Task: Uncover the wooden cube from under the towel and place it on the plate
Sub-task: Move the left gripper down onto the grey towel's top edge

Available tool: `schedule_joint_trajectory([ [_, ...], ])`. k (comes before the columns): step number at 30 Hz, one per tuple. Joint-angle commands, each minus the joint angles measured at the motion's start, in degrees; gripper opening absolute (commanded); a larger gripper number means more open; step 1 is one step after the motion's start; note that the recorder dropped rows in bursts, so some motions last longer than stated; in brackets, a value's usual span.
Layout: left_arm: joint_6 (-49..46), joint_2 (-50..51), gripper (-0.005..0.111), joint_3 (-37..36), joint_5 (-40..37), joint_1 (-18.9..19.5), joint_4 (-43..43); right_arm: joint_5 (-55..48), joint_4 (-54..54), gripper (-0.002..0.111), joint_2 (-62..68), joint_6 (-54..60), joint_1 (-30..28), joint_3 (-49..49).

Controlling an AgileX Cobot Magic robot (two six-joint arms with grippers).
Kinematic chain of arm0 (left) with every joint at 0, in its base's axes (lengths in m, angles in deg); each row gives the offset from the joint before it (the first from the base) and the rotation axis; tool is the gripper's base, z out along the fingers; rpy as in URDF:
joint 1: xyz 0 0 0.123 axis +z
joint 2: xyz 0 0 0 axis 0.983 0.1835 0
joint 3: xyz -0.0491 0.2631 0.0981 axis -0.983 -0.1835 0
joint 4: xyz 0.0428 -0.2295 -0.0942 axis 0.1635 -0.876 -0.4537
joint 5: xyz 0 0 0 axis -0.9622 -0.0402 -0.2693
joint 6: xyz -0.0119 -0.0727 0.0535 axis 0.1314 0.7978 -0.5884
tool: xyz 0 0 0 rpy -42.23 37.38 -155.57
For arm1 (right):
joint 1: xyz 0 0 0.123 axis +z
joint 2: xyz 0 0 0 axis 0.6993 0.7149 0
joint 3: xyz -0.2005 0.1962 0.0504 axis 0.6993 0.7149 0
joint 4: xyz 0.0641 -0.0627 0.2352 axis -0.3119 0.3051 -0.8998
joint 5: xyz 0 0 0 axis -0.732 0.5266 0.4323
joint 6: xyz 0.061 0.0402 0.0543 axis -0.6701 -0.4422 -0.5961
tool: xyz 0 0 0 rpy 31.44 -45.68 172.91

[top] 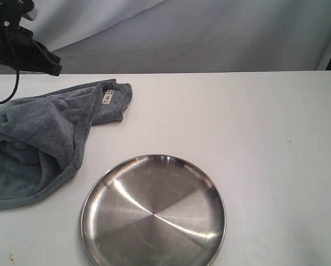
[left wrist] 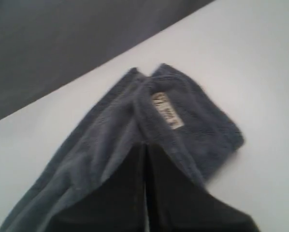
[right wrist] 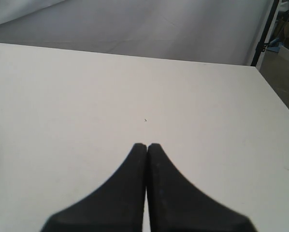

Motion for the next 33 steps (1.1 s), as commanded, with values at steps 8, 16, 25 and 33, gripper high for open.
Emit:
schedule_joint_trajectory([
  [8, 54.26, -2.24, 0.001, 0.28, -3.30, -0.11, 71.47, 0.14, -0.29, 0.000, -0.37, 0.20, -0.46, 0.21],
  [16, 61.76, -2.22, 0.001, 0.28, -24.67, -0.11, 79.05, 0.14, -0.29, 0.000, -0.37, 0.20, -0.46, 0.21],
  [25, 31.87, -2.22, 0.001, 0.28, -29.11, -0.11, 36.03, 0.14, -0.29, 0.000, -0.37, 0.20, -0.46, 0.21],
  [33, 35.32, -2.22, 0.001, 0.28, -23.02, -0.11, 33.20, 0.14, -0.29, 0.000, -0.37, 0.20, -0.46, 0.21],
])
